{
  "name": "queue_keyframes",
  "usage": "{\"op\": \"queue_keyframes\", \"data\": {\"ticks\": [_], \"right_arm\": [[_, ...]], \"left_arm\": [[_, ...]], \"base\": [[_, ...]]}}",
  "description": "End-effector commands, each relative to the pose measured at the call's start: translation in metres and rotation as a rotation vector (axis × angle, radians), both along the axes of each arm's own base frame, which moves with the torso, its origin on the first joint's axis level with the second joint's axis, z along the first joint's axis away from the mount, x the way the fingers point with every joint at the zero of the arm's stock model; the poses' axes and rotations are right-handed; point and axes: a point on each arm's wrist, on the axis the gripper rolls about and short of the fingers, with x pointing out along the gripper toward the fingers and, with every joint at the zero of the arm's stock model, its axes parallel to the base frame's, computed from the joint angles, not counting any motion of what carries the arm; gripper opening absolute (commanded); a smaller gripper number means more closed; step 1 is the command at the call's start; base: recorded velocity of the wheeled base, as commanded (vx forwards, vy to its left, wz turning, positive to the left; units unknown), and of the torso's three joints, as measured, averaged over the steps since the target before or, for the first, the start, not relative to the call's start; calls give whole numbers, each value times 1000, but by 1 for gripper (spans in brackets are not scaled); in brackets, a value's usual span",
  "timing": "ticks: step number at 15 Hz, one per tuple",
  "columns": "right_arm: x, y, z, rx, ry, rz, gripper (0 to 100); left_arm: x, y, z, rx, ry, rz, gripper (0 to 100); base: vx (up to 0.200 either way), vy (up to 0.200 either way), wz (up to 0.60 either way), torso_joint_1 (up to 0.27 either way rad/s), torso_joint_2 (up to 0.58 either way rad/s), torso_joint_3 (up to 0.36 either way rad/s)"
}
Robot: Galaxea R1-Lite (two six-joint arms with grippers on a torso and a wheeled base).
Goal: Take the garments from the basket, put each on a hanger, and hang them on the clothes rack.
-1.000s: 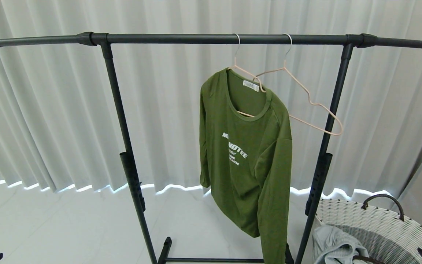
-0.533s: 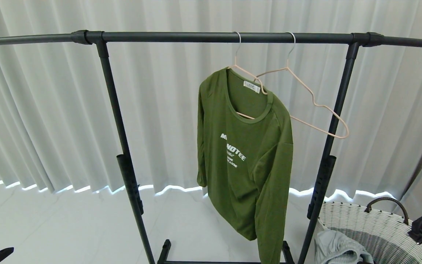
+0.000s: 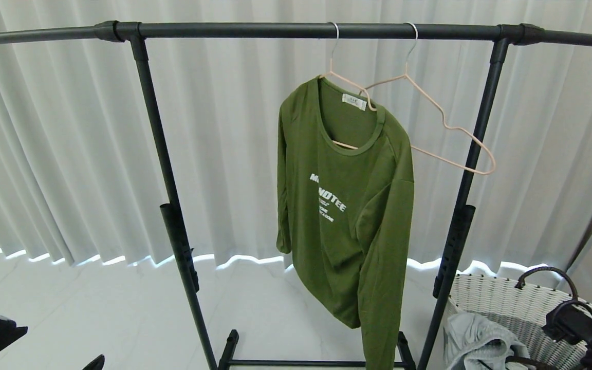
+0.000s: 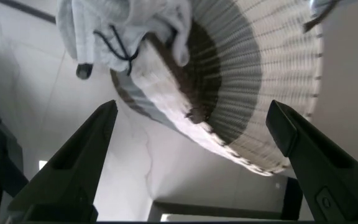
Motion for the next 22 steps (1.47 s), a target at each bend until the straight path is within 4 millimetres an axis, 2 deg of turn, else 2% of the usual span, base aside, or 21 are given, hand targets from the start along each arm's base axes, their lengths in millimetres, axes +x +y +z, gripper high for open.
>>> {"op": "queue_keyframes", "data": {"ticks": [1, 4, 8, 13, 19, 20, 22], "right_arm": [[10, 0, -14, 7, 50, 9, 100], [33, 5, -28, 60, -25, 75, 100], [42, 7, -33, 87, -55, 106, 100], [71, 5, -49, 89, -43, 92, 100], [74, 6, -53, 123, -36, 52, 100], [75, 6, -53, 124, -43, 52, 0], [77, 7, -52, 121, -71, 57, 0]], "left_arm": [[8, -1, 5, 3, 14, -2, 100], [10, -3, 7, 6, 15, -22, 100], [10, -3, 5, 7, 21, -25, 100], [9, -3, 4, 8, 26, -25, 100], [9, -5, 3, 8, 27, -54, 100], [9, -5, 3, 9, 29, -59, 100], [9, -6, 3, 11, 29, -61, 100]], "base": [[0, 0, 0, -51, 198, 134], [0, 0, 0, -16, 55, 44], [0, 0, 0, 0, 0, 0], [0, 0, 0, 0, 0, 0], [0, 0, 0, 0, 0, 0], [0, 0, 0, 0, 0, 0], [0, 0, 0, 0, 0, 0]]}}
